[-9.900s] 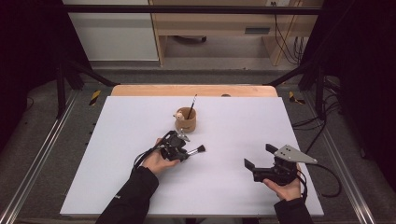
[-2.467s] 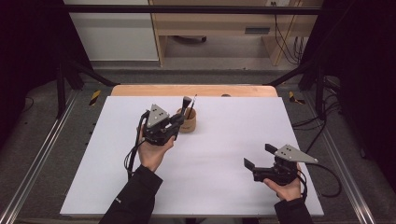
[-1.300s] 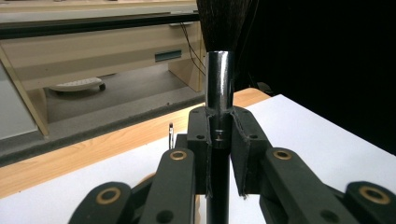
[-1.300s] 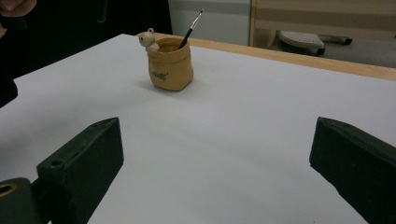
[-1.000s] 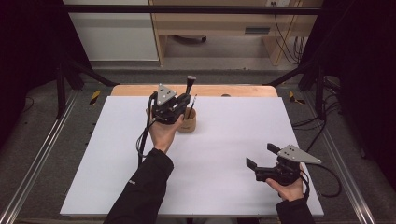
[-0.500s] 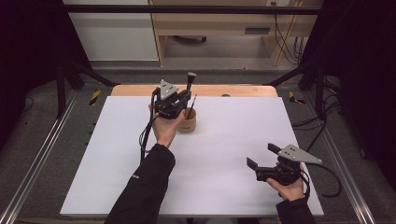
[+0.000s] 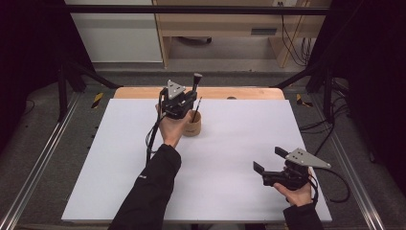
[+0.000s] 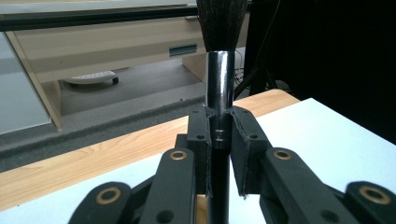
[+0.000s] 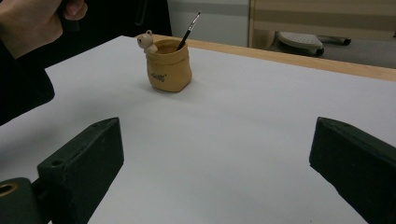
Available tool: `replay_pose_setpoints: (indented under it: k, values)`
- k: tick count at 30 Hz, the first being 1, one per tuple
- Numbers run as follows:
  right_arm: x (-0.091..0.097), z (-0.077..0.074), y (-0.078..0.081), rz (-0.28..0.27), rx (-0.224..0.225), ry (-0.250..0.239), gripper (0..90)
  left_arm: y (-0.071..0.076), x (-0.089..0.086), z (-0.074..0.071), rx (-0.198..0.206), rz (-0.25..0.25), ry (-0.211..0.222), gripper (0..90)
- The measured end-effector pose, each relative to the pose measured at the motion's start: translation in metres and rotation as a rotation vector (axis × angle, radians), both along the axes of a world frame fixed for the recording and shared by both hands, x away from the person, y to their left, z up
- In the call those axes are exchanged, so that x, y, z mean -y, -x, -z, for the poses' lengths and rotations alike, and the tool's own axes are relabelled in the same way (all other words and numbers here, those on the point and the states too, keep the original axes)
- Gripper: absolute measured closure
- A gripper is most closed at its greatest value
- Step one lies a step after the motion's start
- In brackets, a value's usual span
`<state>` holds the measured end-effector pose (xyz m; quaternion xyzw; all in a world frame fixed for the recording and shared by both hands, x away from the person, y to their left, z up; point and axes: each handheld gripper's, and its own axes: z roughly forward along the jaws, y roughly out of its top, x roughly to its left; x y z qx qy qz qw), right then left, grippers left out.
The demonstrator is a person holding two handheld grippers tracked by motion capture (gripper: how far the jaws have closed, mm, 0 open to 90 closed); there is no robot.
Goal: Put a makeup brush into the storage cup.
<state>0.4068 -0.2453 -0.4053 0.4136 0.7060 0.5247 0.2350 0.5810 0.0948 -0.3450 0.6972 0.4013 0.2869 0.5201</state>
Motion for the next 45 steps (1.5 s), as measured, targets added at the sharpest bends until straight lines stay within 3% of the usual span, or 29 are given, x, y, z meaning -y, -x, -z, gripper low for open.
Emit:
replay_pose_setpoints:
  k: [5, 29, 45]
  values:
    - [-0.001, 0.0, 0.0, -0.001, -0.001, 0.003, 3.6, -0.006, 0.001, 0.007, -0.008, -0.002, -0.02, 78.4]
    - [0.001, 0.0, 0.0, 0.001, 0.0, 0.002, 3.6, -0.029, 0.011, 0.023, -0.016, 0.01, -0.036, 78.4]
    - [0.001, 0.0, 0.0, 0.001, 0.0, 0.002, 3.6, -0.033, 0.013, 0.04, -0.062, 0.0, -0.052, 78.3]
